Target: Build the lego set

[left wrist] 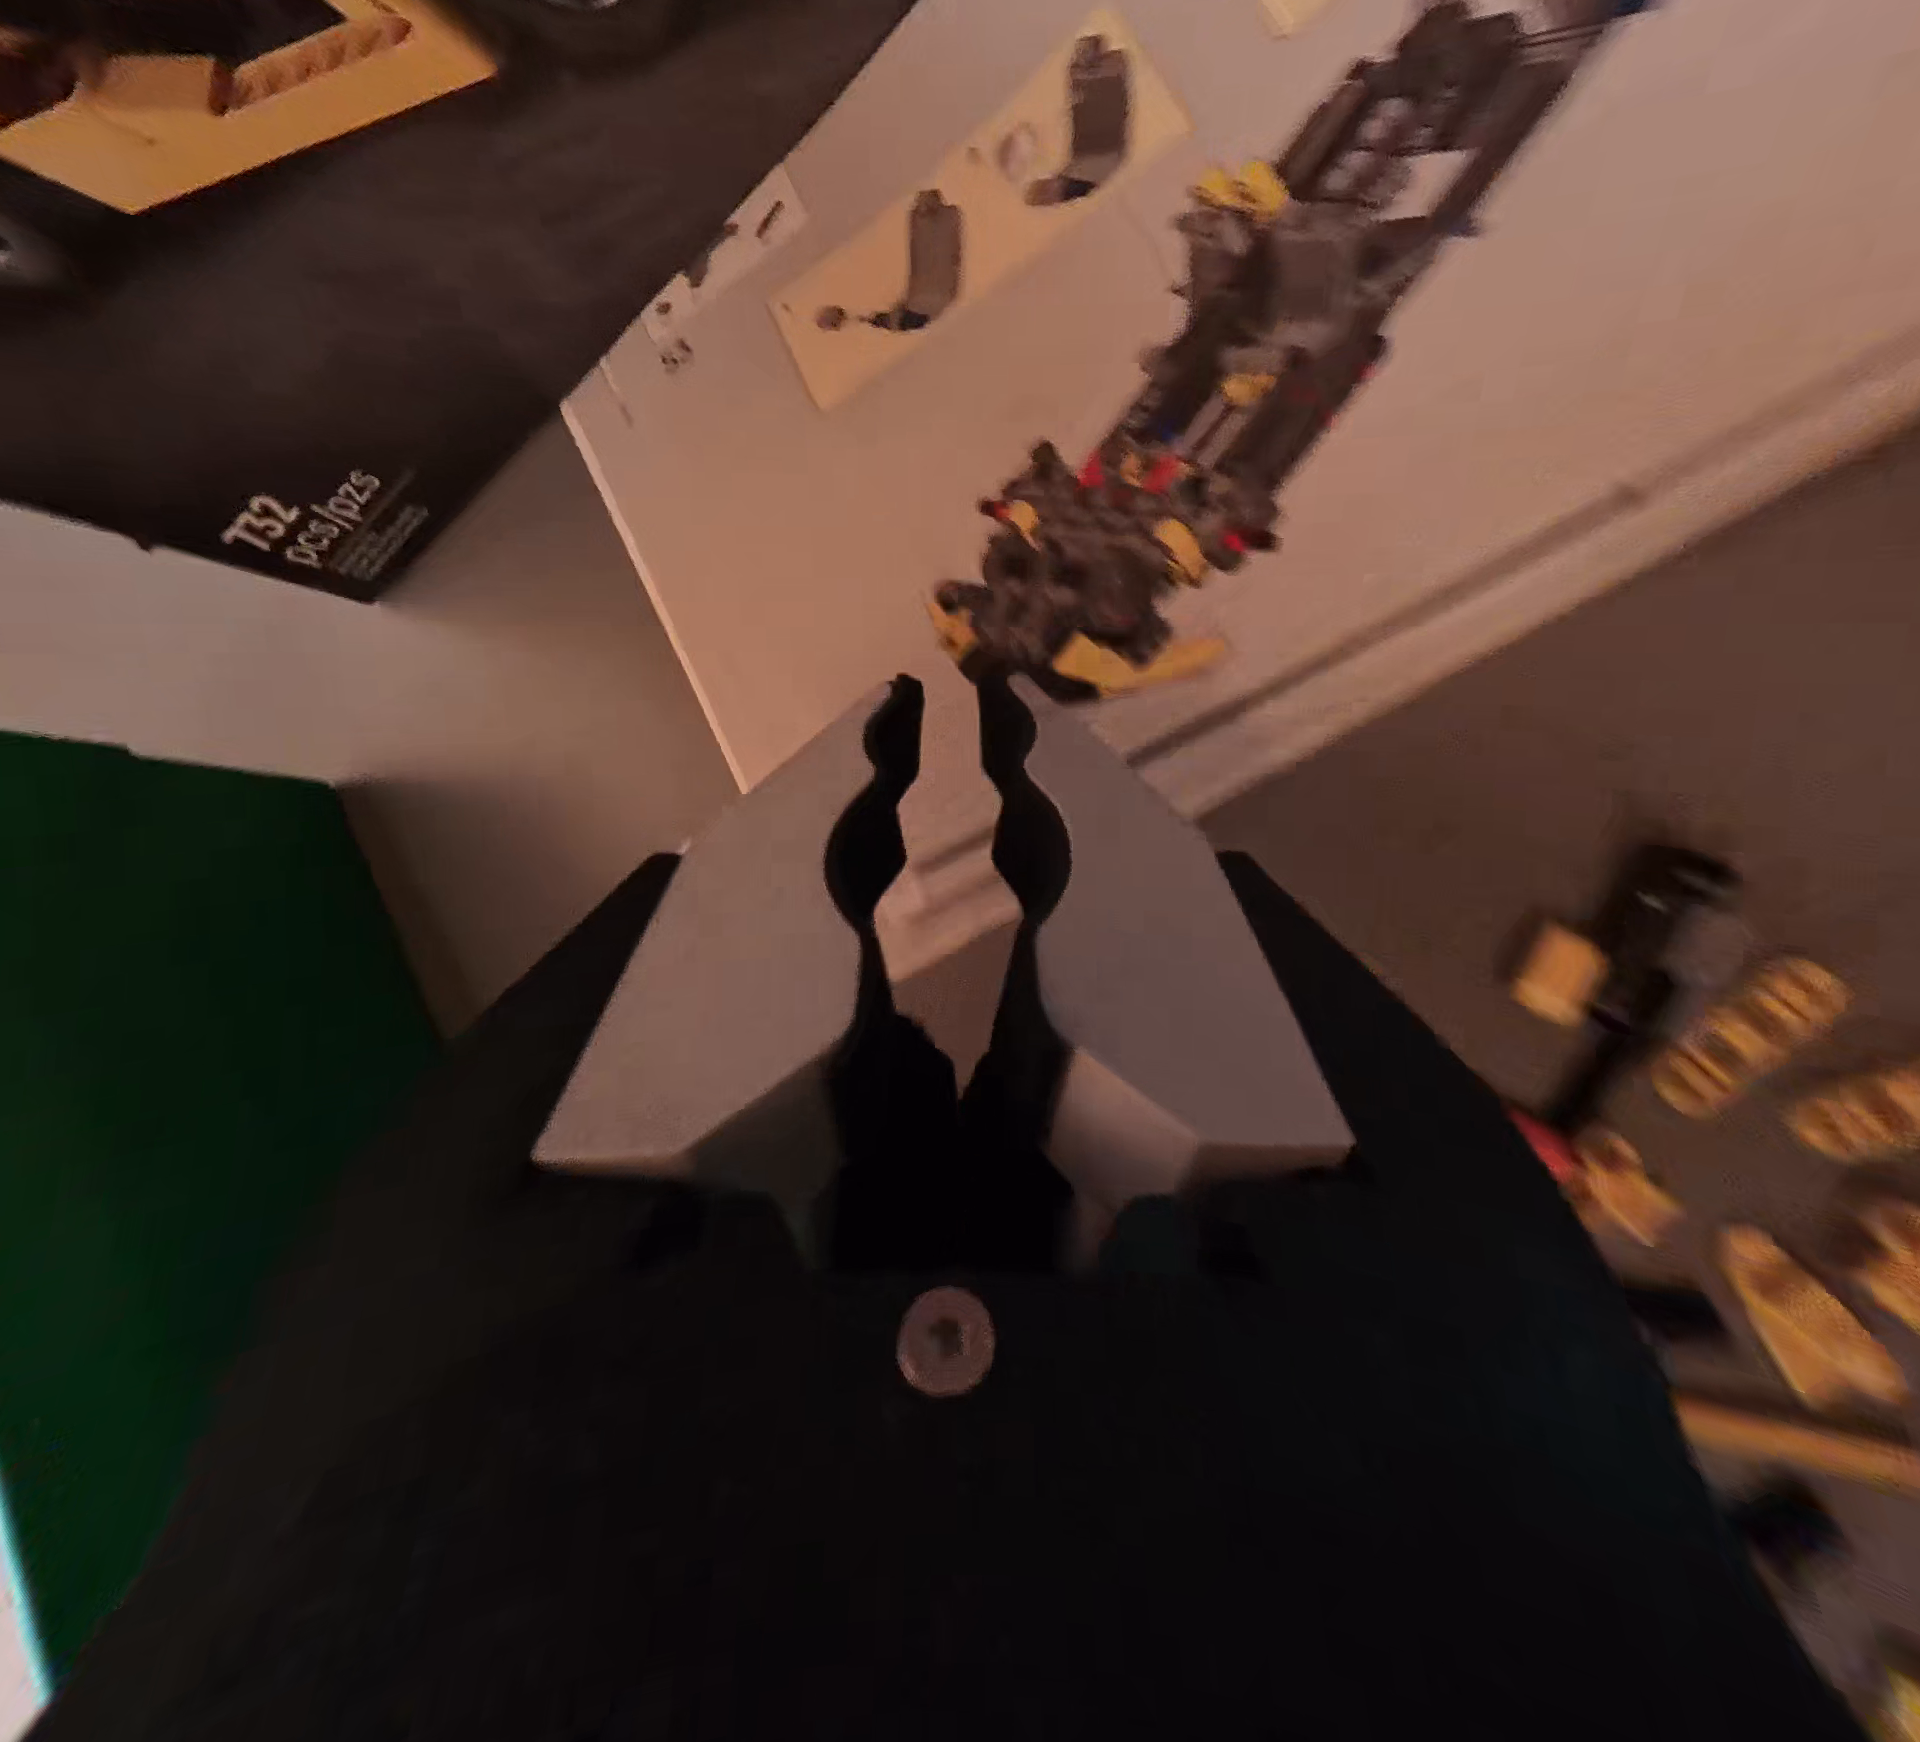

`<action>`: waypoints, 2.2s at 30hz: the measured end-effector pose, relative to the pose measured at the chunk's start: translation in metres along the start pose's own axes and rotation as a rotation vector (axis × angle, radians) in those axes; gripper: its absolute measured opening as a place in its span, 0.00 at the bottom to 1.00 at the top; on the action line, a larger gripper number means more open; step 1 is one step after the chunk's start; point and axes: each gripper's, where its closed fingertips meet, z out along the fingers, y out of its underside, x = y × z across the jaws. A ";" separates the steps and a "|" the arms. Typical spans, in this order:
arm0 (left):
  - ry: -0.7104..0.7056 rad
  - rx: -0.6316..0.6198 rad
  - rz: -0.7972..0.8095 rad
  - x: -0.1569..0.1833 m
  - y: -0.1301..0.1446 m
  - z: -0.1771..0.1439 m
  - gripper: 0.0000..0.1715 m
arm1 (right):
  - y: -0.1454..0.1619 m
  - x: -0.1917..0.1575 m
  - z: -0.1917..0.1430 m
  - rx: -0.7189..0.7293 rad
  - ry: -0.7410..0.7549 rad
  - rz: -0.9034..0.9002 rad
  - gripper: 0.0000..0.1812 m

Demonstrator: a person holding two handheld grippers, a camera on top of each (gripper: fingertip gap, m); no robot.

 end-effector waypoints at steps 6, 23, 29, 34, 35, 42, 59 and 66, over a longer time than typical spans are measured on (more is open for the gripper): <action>-0.047 -0.062 0.002 -0.016 -0.002 0.042 0.03 | -0.080 0.017 0.045 -0.049 0.006 -0.144 0.26; 0.056 0.000 -0.094 -0.002 0.014 0.032 0.00 | -0.306 0.070 0.376 -0.780 -0.180 -0.731 0.68; 0.071 0.008 -0.086 -0.002 0.016 0.030 0.00 | -0.300 0.089 0.384 -0.841 -0.071 -0.900 0.55; 0.045 -0.007 -0.076 -0.004 0.015 0.031 0.00 | -0.297 0.084 0.378 -0.805 -0.046 -0.924 0.55; 0.039 -0.013 -0.072 -0.004 0.015 0.031 0.00 | -0.297 0.084 0.378 -0.798 -0.042 -0.924 0.55; 0.021 -0.023 -0.084 -0.003 0.013 0.026 0.02 | -0.296 0.082 0.376 -0.801 -0.004 -0.913 0.56; 0.467 0.356 -0.353 0.080 -0.064 -0.050 0.18 | -0.109 0.063 0.041 0.078 0.256 0.004 0.34; 0.377 0.420 -0.319 0.065 -0.066 -0.051 0.18 | -0.055 0.083 0.050 0.072 0.292 0.039 0.30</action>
